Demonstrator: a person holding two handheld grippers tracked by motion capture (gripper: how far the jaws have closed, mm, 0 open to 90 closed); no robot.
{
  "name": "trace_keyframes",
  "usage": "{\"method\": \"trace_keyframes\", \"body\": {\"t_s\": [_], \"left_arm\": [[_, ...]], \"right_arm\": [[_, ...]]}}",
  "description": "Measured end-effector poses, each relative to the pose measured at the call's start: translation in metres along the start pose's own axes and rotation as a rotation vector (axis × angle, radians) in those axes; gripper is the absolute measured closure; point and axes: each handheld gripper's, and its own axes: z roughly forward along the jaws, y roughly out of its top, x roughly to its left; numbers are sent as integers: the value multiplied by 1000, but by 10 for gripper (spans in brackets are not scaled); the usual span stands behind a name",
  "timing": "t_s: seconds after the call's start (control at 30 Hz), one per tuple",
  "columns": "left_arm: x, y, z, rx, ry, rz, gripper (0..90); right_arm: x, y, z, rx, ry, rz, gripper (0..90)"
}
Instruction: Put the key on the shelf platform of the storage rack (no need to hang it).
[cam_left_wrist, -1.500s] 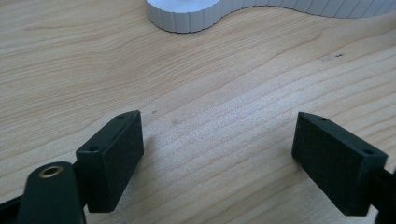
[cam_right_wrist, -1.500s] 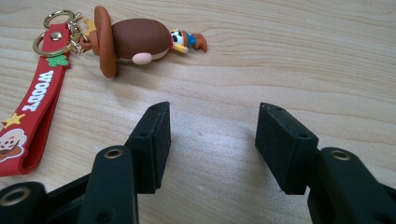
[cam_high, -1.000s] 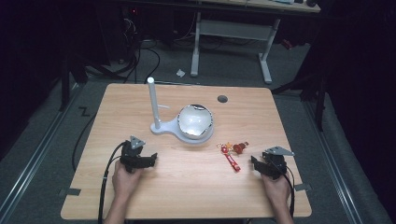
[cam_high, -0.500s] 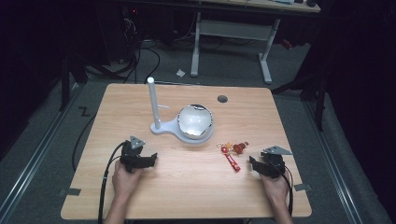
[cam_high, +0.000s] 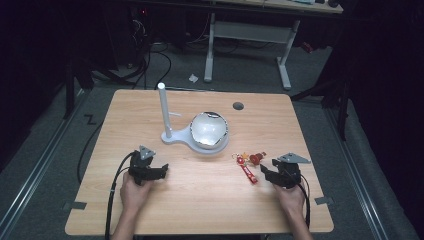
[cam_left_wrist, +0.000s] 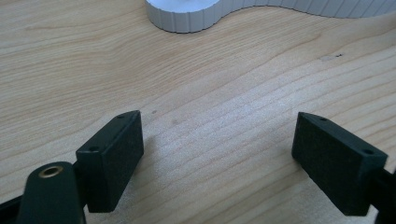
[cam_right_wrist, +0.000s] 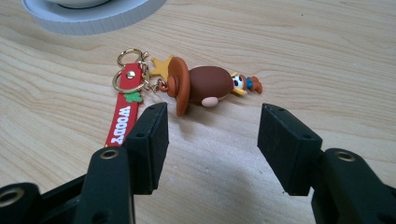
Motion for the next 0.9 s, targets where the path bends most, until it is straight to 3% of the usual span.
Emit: {"method": "trace_keyframes", "body": {"t_s": [0.9], "left_arm": [[0, 0, 0, 0, 0, 0, 170]], "right_arm": [[10, 31, 33, 38, 51, -38, 324]]}}
